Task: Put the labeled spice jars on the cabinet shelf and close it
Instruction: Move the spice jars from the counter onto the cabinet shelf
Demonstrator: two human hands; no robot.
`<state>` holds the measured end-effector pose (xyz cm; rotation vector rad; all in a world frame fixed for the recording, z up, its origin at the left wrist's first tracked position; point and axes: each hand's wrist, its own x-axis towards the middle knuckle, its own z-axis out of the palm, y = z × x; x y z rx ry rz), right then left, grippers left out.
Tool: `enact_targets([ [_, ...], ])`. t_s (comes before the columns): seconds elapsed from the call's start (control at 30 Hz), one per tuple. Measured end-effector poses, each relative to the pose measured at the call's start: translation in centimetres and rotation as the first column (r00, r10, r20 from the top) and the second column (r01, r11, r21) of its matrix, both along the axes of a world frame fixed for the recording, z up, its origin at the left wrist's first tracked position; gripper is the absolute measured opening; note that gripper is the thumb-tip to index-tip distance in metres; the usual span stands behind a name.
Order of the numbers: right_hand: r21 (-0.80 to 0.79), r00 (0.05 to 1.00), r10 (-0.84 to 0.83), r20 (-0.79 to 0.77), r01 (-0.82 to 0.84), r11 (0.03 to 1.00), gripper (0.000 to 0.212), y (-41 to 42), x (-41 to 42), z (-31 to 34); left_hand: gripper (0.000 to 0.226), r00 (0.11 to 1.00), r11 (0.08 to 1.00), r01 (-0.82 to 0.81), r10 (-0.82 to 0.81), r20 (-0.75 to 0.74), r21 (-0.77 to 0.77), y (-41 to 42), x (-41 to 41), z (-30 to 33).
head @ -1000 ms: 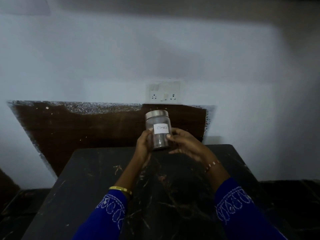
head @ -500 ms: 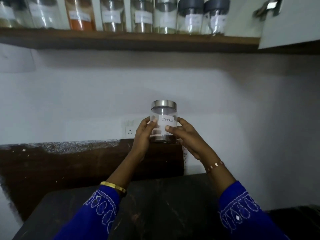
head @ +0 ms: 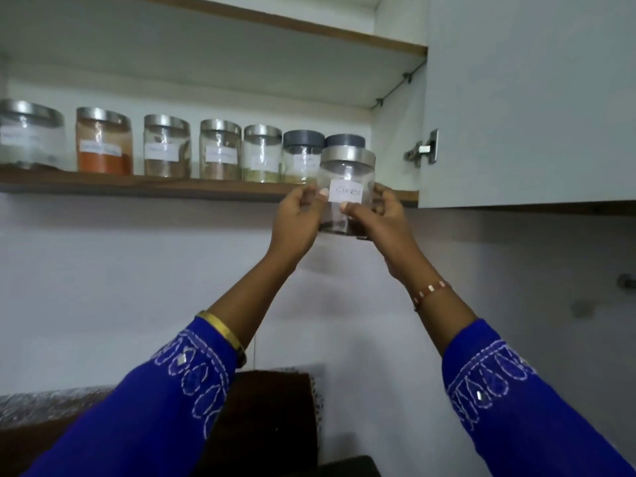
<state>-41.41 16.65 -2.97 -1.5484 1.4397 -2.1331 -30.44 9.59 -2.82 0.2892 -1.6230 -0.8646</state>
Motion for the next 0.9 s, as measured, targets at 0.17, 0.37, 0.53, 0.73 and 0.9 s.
enact_targets([
  [0.17,-0.063,0.987,-0.16,-0.005,0.16,0.985,0.069,-1.1,-4.3,4.6,0.042,0.985,0.993,0.002,0.019,0.174,-0.116,-0.5,-4.0,5.0],
  [0.37,-0.079,0.906,-0.381,-0.184,0.373,0.925,0.067,-3.5,-8.9,7.3,0.05,0.908,0.966,0.01,0.1,0.406,-0.26,-2.4,-7.7,6.6],
  [0.53,-0.153,0.84,-0.498,-0.215,0.475,0.867,0.065,-6.0,-11.5,8.0,0.053,0.83,0.887,-0.079,0.311,0.463,-0.455,-4.8,-10.6,7.1],
  [0.73,-0.152,0.791,-0.549,-0.27,0.528,0.835,0.065,-8.8,-13.2,7.5,0.038,0.799,0.76,-0.209,0.496,0.34,-0.616,-7.7,-11.2,7.4],
  [0.9,-0.044,0.741,-0.587,-0.326,0.608,0.793,0.063,-10.1,-13.9,8.1,0.037,0.731,0.728,-0.237,0.569,0.376,-0.643,-8.9,-11.9,7.1],
])
